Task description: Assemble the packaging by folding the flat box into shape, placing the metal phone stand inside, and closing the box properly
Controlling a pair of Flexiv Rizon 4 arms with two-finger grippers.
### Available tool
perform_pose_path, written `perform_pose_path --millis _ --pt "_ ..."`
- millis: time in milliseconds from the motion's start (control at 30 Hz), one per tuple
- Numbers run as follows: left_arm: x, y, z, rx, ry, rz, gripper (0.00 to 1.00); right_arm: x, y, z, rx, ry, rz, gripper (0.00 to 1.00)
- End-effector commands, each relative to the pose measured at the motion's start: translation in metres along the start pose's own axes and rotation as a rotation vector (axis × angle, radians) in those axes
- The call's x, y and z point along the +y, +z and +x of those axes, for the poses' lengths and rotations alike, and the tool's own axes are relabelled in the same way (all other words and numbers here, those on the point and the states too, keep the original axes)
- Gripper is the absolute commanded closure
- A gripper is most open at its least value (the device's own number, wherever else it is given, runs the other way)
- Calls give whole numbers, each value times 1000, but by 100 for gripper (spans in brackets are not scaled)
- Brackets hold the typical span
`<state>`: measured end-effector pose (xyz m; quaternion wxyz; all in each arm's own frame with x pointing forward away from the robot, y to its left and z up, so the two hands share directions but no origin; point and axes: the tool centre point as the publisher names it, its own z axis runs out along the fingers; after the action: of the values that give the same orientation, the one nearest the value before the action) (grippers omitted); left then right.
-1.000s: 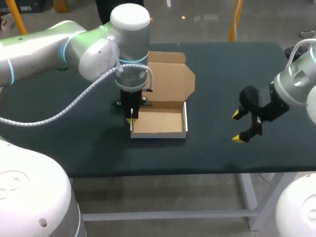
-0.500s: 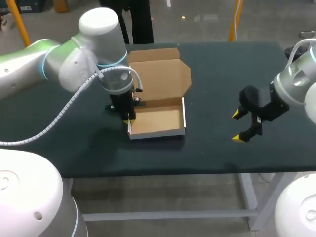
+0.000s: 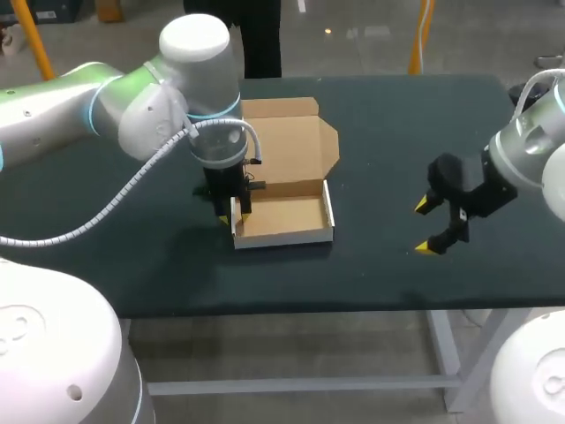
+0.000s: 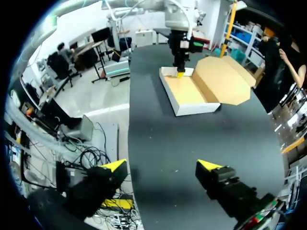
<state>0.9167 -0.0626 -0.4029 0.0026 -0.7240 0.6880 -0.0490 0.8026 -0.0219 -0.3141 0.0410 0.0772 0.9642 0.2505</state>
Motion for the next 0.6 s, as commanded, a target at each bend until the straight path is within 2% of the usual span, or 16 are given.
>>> perform_pose_path --millis 33,133,233,267,300,600 --pt "0 -3 0 10 7 6 59 0 -1 0 2 -1 -2 0" --pt "1 -6 0 30 12 13 55 0 -1 0 2 -1 -2 0" --pt "5 -15 -1 82 25 29 17 0 -1 0 2 -1 -2 0" --pt "6 -18 -2 97 27 38 11 0 -1 0 2 -1 -2 0" --pt "7 -21 -3 117 33 43 0 0 -1 0 2 -1 -2 0" --pt "30 -49 -1 255 149 140 0 0 -1 0 2 -1 -2 0"
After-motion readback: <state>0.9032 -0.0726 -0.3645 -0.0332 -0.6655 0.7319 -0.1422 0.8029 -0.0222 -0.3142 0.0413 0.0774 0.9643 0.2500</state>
